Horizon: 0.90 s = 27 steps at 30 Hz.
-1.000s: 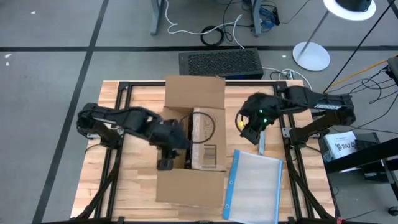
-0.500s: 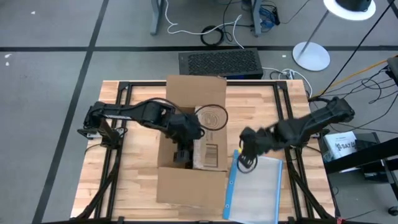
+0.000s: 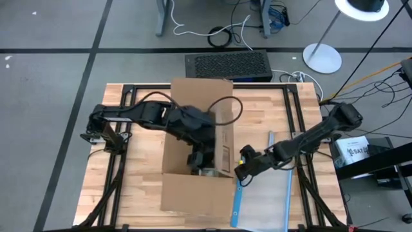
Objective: Unpack boxes
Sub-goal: Open the cardboard box using the gray cutter
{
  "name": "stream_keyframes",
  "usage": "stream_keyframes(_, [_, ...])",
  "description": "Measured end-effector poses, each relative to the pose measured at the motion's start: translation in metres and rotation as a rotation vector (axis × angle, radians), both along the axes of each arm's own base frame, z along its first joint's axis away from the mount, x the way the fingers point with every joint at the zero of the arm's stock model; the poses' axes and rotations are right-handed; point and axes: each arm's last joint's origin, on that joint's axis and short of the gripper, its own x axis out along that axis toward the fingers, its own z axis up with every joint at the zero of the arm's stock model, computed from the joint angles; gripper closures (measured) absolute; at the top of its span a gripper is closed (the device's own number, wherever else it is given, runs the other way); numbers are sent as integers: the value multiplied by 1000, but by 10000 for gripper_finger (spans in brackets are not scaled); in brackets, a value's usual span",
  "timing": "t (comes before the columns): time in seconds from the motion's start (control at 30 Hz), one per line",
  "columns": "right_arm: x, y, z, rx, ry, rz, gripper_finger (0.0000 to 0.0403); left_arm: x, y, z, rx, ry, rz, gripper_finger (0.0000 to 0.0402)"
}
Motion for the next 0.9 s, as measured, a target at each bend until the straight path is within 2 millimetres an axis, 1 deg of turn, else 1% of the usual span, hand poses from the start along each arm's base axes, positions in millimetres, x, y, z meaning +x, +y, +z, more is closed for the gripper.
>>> stream_keyframes(0.1, [10,-3,-2,-23,-9,4,305,14,1,-5,-9,-30,3,265])
stream_keyframes(0.23, [21,-5,-4,-47,3,33,305,35,1,-21,-35,-23,-24,265])
stream_keyframes(0.33, [26,-6,-5,-56,9,50,305,45,1,-24,-47,-58,-32,265])
stream_keyframes(0.4, [27,-7,-8,-65,18,47,305,48,2,-23,-52,-92,-34,265])
stream_keyframes(0.5, [27,-8,-10,-72,32,52,305,52,5,-14,-59,-187,-28,265])
stream_keyframes(0.6, [26,-9,-11,-80,41,58,305,51,9,-5,-45,-232,-36,265])
stream_keyframes(0.7, [26,-11,-11,-72,55,71,305,56,15,-9,-49,-231,-34,265])
stream_keyframes(0.8, [28,-13,-13,-62,69,94,305,70,19,-28,-57,-168,-46,265])
stream_keyframes(0.9, [29,-14,-18,-16,106,140,305,84,25,-56,-55,-47,-28,265])
